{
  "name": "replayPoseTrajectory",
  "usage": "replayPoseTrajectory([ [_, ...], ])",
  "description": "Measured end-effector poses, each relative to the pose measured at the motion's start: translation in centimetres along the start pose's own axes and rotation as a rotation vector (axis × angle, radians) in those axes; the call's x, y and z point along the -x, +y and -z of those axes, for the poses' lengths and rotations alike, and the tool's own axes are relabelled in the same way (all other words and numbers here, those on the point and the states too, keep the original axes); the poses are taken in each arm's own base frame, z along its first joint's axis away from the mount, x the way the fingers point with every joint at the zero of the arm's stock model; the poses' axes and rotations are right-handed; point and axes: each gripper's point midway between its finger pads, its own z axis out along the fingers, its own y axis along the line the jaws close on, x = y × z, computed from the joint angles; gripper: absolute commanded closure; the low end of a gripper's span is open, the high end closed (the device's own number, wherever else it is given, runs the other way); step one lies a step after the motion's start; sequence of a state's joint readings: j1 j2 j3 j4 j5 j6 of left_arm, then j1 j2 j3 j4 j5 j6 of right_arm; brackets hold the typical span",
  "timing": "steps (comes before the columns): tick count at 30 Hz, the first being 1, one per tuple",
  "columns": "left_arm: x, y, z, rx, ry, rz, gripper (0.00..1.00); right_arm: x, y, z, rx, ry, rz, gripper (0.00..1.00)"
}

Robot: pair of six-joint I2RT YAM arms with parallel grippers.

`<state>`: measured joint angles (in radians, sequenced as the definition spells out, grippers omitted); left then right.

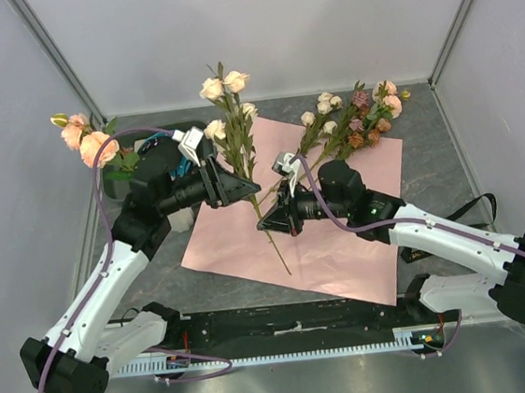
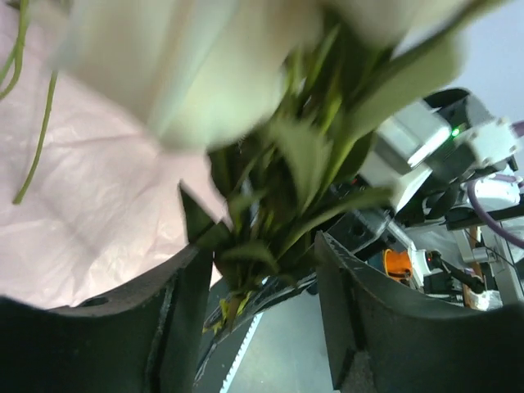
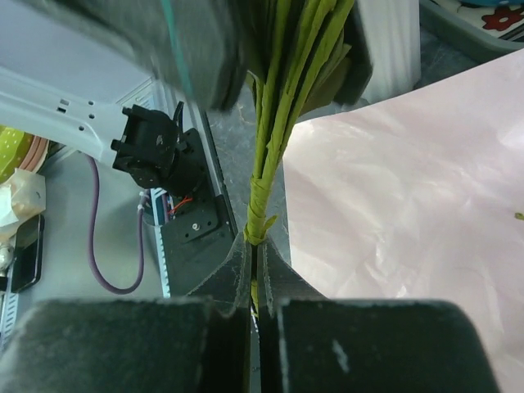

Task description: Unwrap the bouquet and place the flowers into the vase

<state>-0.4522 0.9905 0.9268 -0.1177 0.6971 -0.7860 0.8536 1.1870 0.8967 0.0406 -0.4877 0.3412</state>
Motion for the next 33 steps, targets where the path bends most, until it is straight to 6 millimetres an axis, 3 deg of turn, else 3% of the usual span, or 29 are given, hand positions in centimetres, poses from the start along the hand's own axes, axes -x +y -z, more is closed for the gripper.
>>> replayPoseTrajectory([
  [5, 1.8, -1.1, 0.3, 0.005, -0.061, -0.034, 0.68, -1.2, 0.9, -0.3, 0.009, 0.037, 0.022, 1.0],
  [6, 2.0, -1.2, 0.4, 0.008, -0.069, -0.041, 0.78, -1.3, 1.1, -0.4, 0.011, 0.043, 0.03, 0.99],
  [7, 2.2, -1.3, 0.5, 0.012, -0.079, -0.048, 0.82, -1.4, 1.2, -0.4, 0.01, 0.046, 0.036, 0.95],
  [8, 2.3, -1.4, 0.6, 0.015, -0.085, -0.056, 0.87, -1.5, 1.5, -0.5, 0.011, 0.051, 0.046, 0.86],
  [9, 2.4, -1.5, 0.7, 0.019, -0.089, -0.066, 0.95, -1.3, 1.6, -0.5, 0.01, 0.051, 0.052, 0.62],
  [12, 3.1, -1.6, 1.1, 0.045, -0.12, -0.099, 0.98, -0.8, 2.0, -0.7, 0.0, 0.046, 0.07, 0.3],
  [14, 3.8, -1.8, 1.8, 0.069, -0.155, -0.137, 0.98, -0.5, 1.7, -0.7, -0.03, 0.04, 0.076, 0.21],
  [16, 4.7, -2.3, 2.7, 0.098, -0.2, -0.186, 0.98, -0.2, 0.7, -0.6, -0.091, 0.029, 0.079, 0.04],
  [20, 7.6, -4.1, 5.6, 0.182, -0.338, -0.335, 0.98, 0.4, -2.0, 0.2, -0.264, -0.005, 0.065, 0.02],
  [24, 11.8, -6.7, 9.9, 0.305, -0.51, -0.514, 0.98, 2.3, -4.1, 2.4, -0.435, -0.089, 0.057, 0.02],
  [29, 16.8, -9.1, 15.7, 0.504, -0.734, -0.66, 0.98, 5.4, -4.7, 5.7, -0.555, -0.228, 0.05, 0.02],
  [33, 19.0, -9.5, 18.4, 0.636, -0.82, -0.697, 0.98, 6.2, -4.9, 6.8, -0.592, -0.268, 0.046, 0.02],
])
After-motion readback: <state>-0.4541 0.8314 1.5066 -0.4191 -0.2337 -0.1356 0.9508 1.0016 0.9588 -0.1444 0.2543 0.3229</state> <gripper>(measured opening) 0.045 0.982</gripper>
